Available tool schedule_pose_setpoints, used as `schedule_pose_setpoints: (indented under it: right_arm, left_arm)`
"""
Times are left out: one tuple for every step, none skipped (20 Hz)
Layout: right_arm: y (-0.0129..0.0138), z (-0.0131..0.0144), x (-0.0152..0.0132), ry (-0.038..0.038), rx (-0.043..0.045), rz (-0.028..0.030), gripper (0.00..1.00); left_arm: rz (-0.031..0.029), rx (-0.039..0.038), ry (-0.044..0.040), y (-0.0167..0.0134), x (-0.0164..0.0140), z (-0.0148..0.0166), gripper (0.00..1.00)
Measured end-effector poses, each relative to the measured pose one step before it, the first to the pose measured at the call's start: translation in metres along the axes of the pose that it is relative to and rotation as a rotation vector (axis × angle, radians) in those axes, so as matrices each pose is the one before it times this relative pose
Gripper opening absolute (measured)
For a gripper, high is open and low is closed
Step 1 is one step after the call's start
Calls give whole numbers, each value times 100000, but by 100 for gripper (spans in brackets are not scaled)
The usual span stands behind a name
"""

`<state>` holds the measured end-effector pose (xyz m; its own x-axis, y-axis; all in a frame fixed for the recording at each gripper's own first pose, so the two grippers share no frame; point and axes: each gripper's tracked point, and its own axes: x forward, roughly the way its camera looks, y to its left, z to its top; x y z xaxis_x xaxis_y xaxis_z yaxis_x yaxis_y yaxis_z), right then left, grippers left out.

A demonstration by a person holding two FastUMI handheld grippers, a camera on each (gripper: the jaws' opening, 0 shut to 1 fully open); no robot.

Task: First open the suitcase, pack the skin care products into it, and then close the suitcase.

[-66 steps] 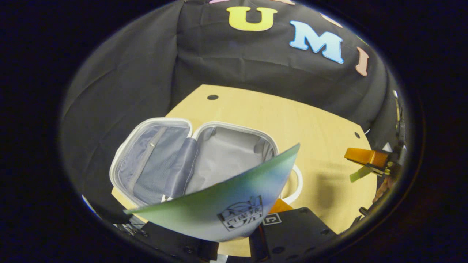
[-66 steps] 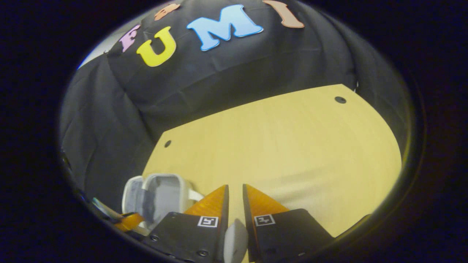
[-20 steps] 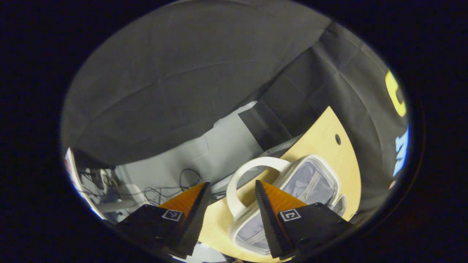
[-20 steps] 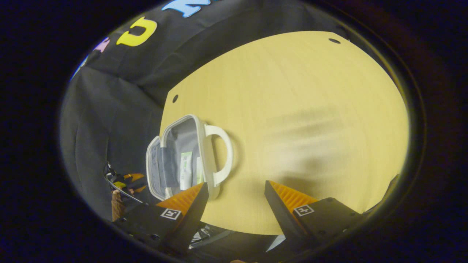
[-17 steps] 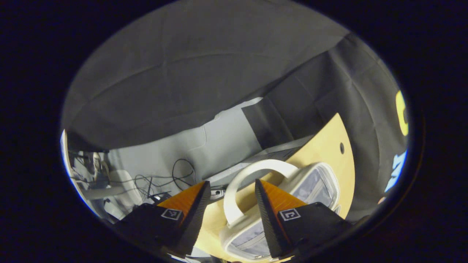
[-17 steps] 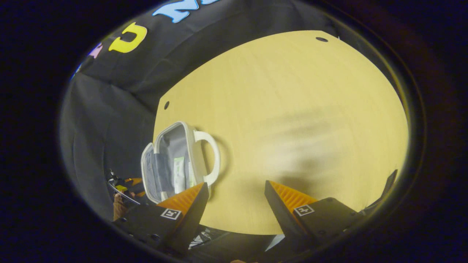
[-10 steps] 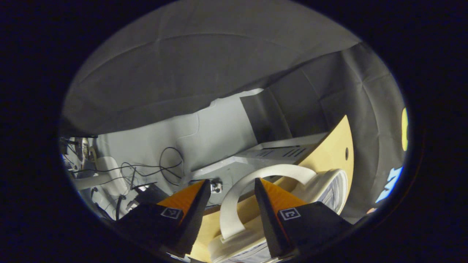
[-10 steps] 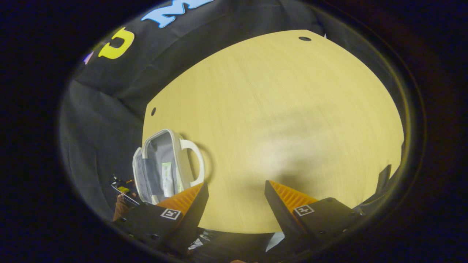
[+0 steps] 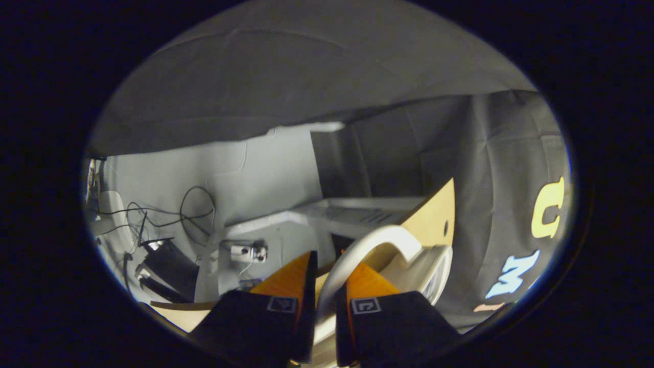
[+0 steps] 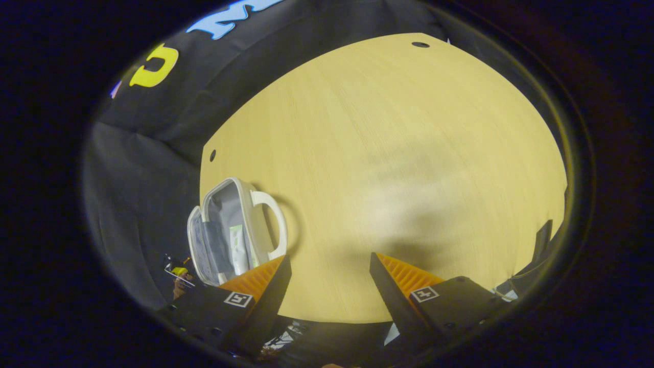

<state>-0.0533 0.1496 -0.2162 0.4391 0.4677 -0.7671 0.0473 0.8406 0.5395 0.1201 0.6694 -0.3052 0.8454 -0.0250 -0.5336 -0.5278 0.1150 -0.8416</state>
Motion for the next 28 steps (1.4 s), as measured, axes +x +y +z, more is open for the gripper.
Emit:
schedule_pose_setpoints:
  right_arm:
    - [-60,-288,94,698,-904,-112,95]
    - [209,-248,175,678,-521,302,95]
    - [430,-366,73,811,-64,1179,95]
    - [286,-486,244,672,-109,1461,95]
    - [116,-193,67,116,-325,1155,95]
    - [158,-127,192,-114,-360,682,95]
    - [-8,-33,159,-121,-527,634,95]
    - [-21,-48,63,-332,-594,614,95]
    - [-47,13,80,-220,-591,409,95]
    - [-48,-18,-121,-450,-338,413,95]
    - [-82,133,-75,-683,-100,651,95]
    - [15,160,-62,-938,473,592,95]
    - [-20,179,43,-713,906,959,95]
    - [119,15,122,-358,1262,1080,95]
    - [-44,155,23,-458,1139,1102,95]
    - [-128,193,-56,-831,1032,736,95]
    - [-256,330,-124,-797,605,664,95]
    - [-311,337,-183,-910,563,687,95]
    - [-196,407,-119,-620,497,681,95]
    - [-223,239,-123,-174,567,554,95]
    - [-261,305,-120,46,874,616,95]
    - [-294,326,-92,-138,960,884,95]
    - [-486,369,-241,-135,765,653,95]
    - [-539,350,-211,-271,696,346,95]
    - [-604,478,-272,-292,709,221,95]
    - [-572,533,-590,-142,426,203,95]
    - [-585,647,-380,-436,382,280,95]
    - [-486,579,-301,-648,518,338,95]
  left_arm:
    - [-3625,3074,-2696,-1216,-773,206,13]
    - [-1824,3999,-2776,-1043,-1352,179,12]
    - [-3598,3834,-3334,-2118,-1502,405,12]
    - [-2890,3464,-3445,-2161,-1718,396,17]
    - [-2528,3487,-2519,-2350,-2193,93,17]
    - [-1841,3537,-1399,-1964,-1937,35,17]
    - [-1497,3801,-1379,-1771,-1575,-178,16]
    - [-1502,4520,-1698,-1920,-1389,-14,16]
    - [-1402,4970,-1889,-2387,-1235,-92,16]
    - [-684,4638,-2651,-2076,-1142,-33,16]
    - [-1689,4914,-1701,-2239,-1146,19,16]
    - [-877,4837,-438,-1973,-1315,-314,16]
    - [-1536,4418,-662,-2965,-939,-489,19]
    - [-1800,3679,-507,-2576,-978,-407,19]
    - [-2097,3608,36,-2546,-931,-297,16]
    - [-1175,3628,180,-2205,-948,-653,16]
    - [-1371,3437,124,-1962,-591,-709,16]
    - [-987,3050,207,-2178,-626,-932,16]
    - [-200,3246,-488,-1953,-336,-779,16]
    - [13,3100,-746,-1900,-293,-557,16]
    - [-469,2520,173,-2246,-77,-806,16]
    - [-739,1861,256,-2018,-168,-762,19]
    - [-1066,1509,476,-2258,240,-709,16]
    - [-526,1367,658,-1901,234,-967,16]
    - [-1115,802,1076,-2055,455,-1329,16]
    - [-889,397,1567,-2051,584,-1488,16]
    - [-427,939,1311,-1890,892,-1787,16]
    - [13,2138,1523,-1670,1055,-1733,15]
